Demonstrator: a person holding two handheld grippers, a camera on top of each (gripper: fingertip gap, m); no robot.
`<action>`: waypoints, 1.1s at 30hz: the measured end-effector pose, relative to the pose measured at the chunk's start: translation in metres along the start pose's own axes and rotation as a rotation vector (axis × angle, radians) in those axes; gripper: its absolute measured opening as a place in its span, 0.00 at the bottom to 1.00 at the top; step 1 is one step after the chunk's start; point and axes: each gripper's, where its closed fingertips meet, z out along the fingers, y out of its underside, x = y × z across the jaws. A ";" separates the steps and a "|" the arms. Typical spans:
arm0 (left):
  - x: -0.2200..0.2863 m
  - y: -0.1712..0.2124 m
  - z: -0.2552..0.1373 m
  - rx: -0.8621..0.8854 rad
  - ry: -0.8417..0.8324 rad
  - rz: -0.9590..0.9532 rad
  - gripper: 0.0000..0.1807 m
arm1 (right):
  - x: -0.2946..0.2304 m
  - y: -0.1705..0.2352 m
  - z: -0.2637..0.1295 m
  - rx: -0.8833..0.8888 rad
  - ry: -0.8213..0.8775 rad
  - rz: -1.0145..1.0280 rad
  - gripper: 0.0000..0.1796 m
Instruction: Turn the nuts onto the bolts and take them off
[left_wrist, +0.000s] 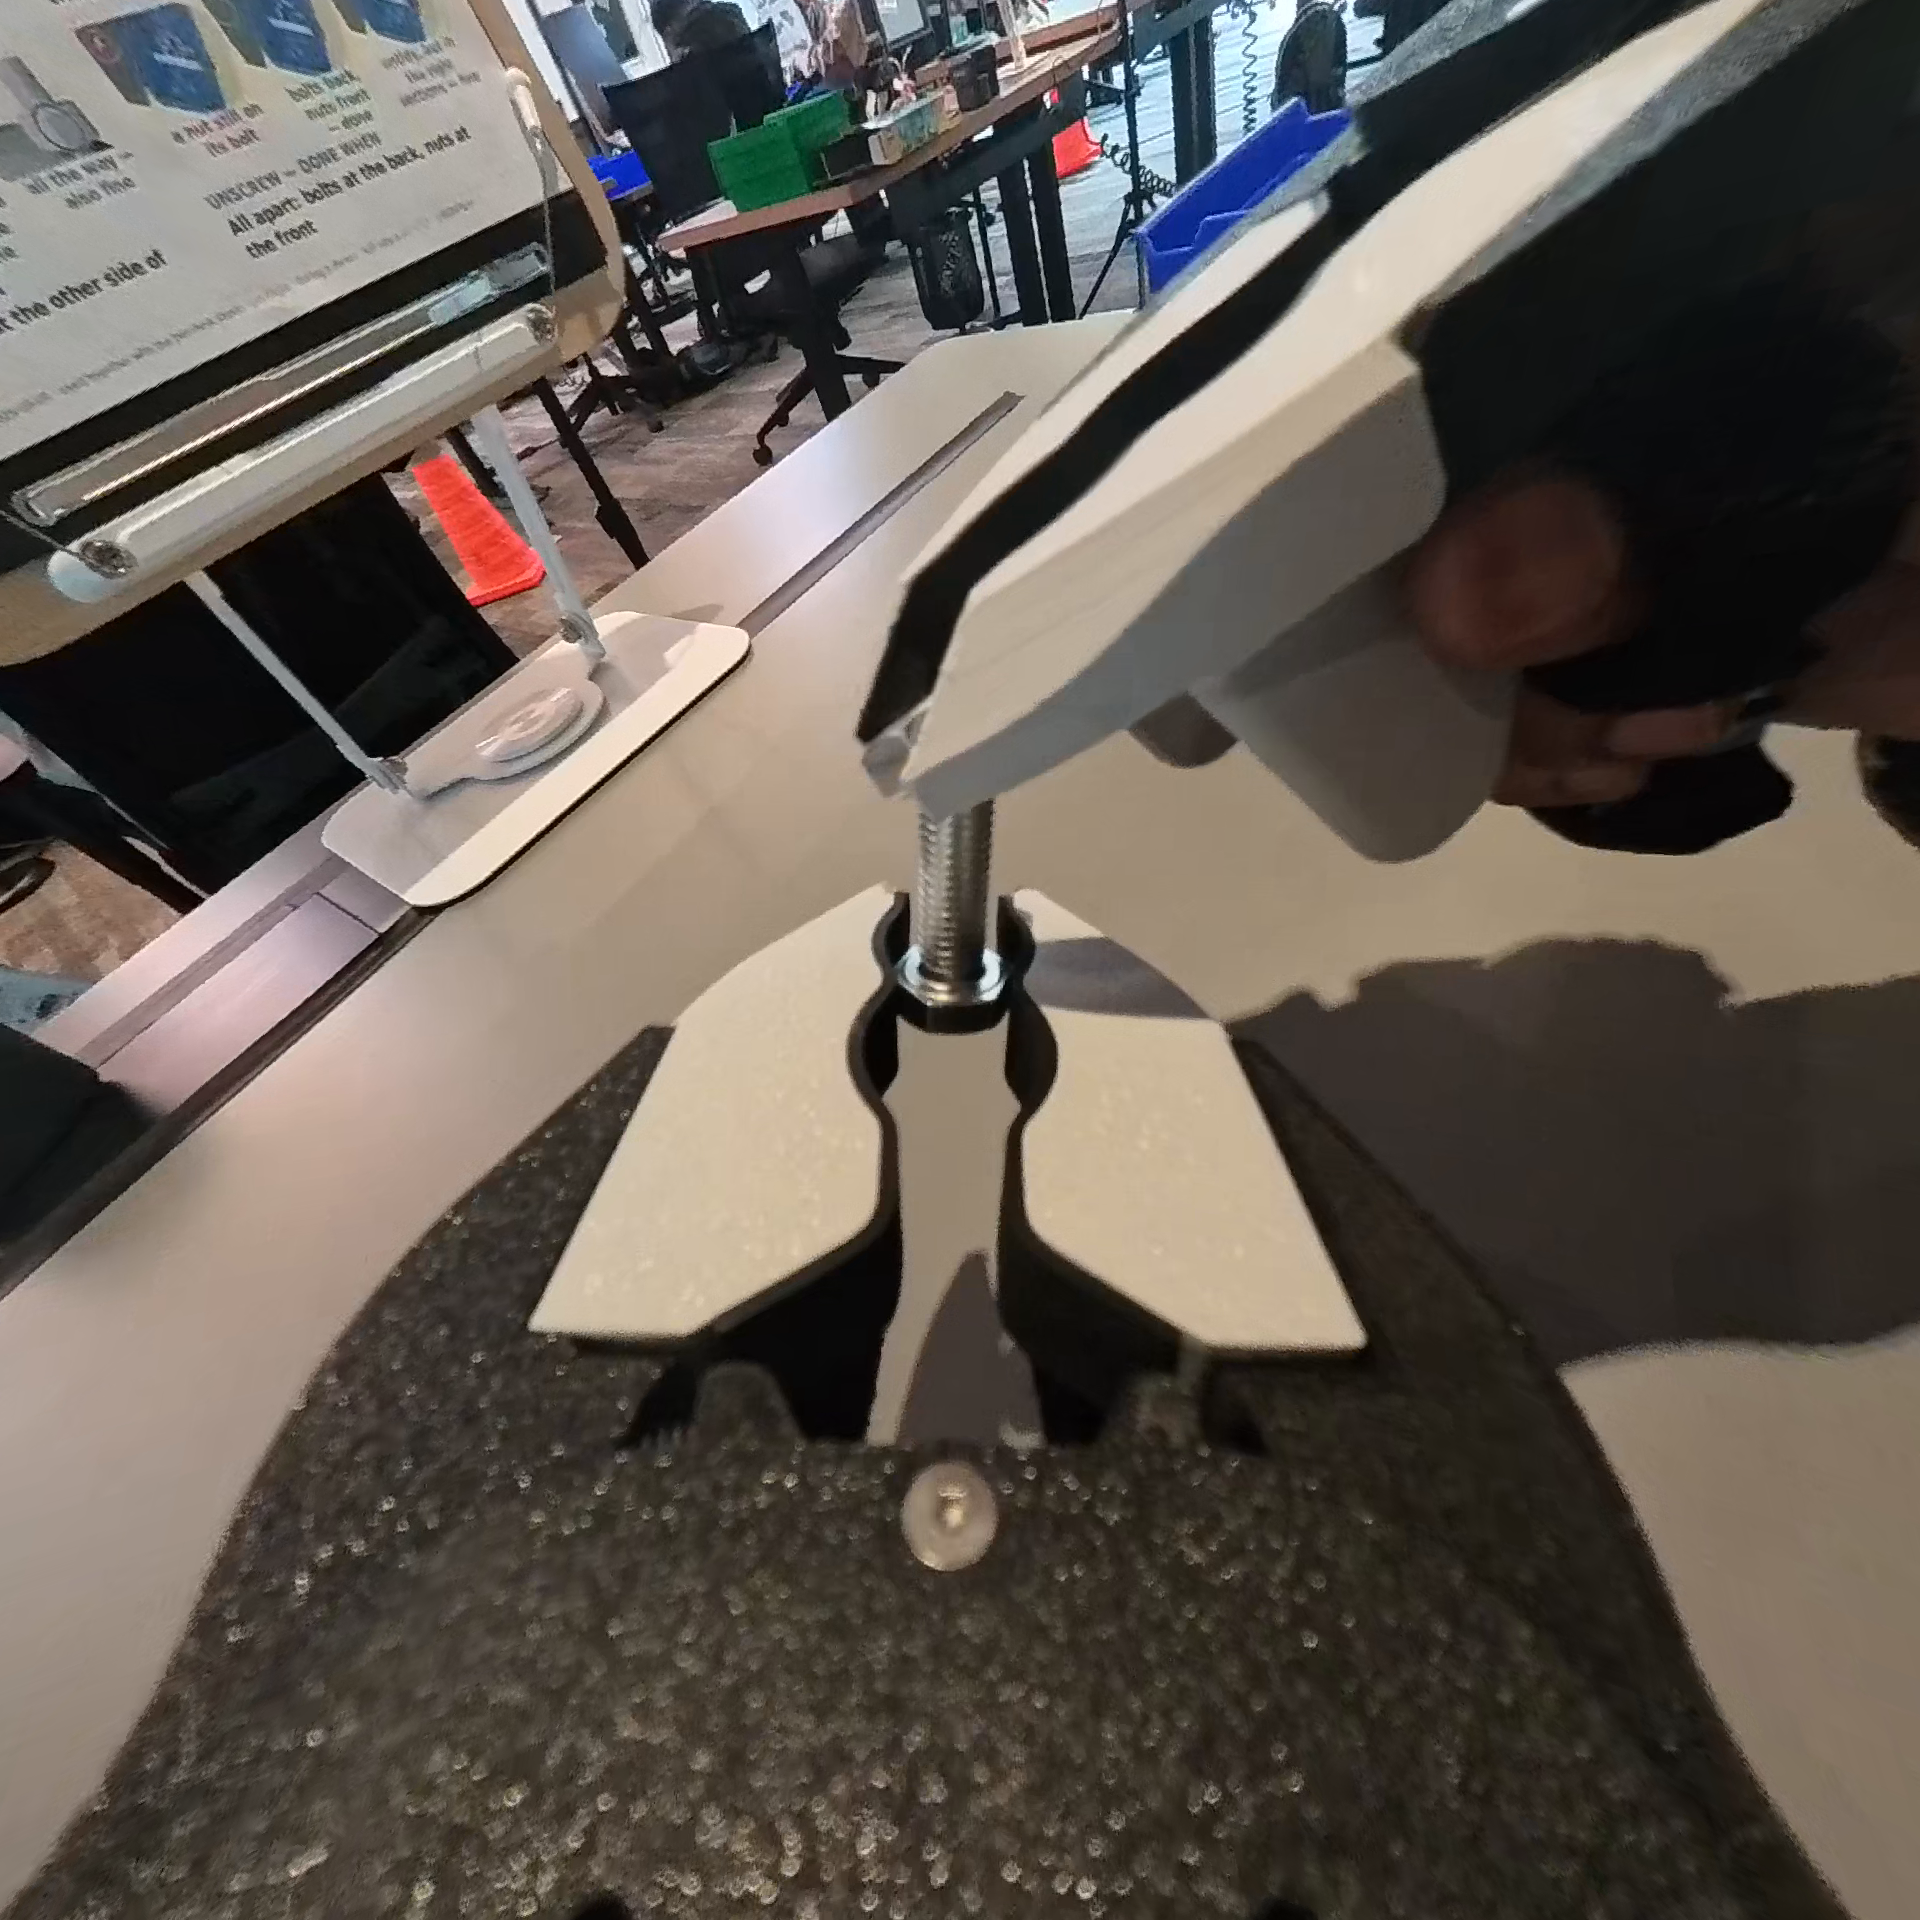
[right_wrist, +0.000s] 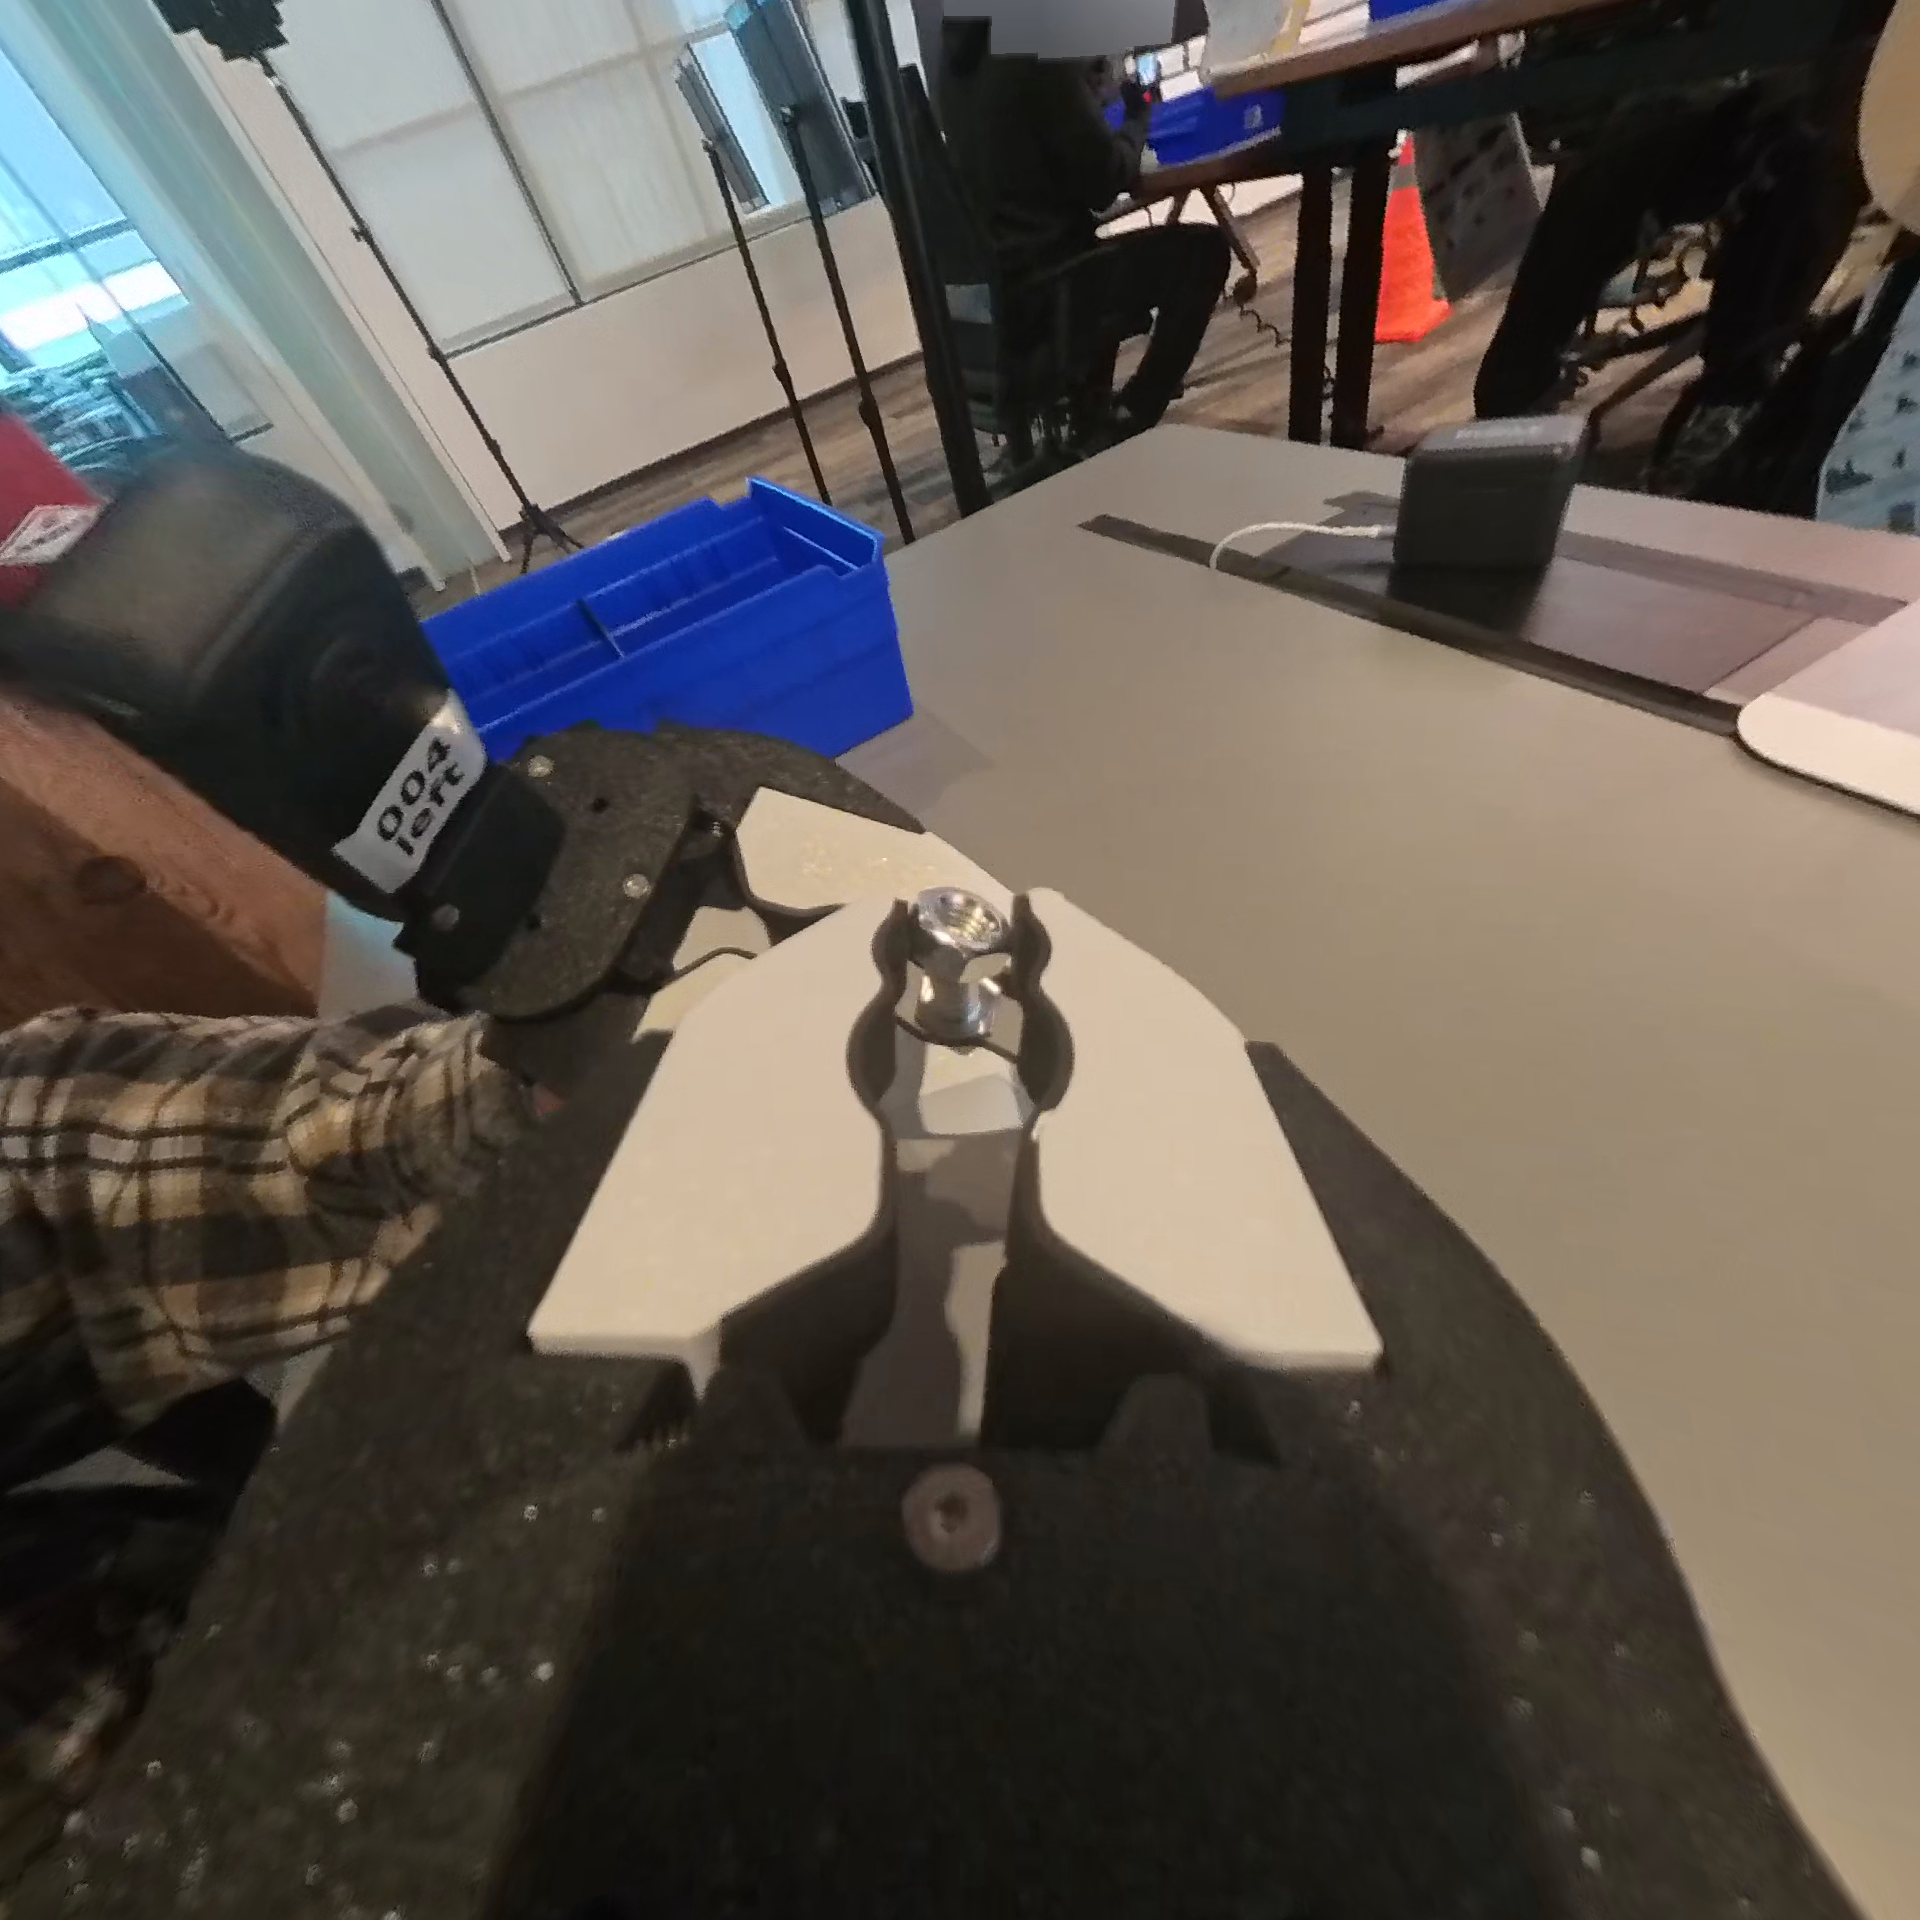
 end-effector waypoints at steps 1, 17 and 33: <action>0.000 0.000 0.000 0.002 0.006 -0.001 0.08 | -0.002 -0.002 0.000 0.016 -0.018 -0.023 0.10; -0.007 -0.004 -0.005 0.094 0.148 -0.198 0.08 | 0.044 0.135 -0.071 -0.771 -0.262 -0.467 0.10; 0.011 -0.007 -0.002 0.129 0.280 -0.217 0.08 | 0.057 0.156 -0.081 -0.899 -0.303 -0.548 0.16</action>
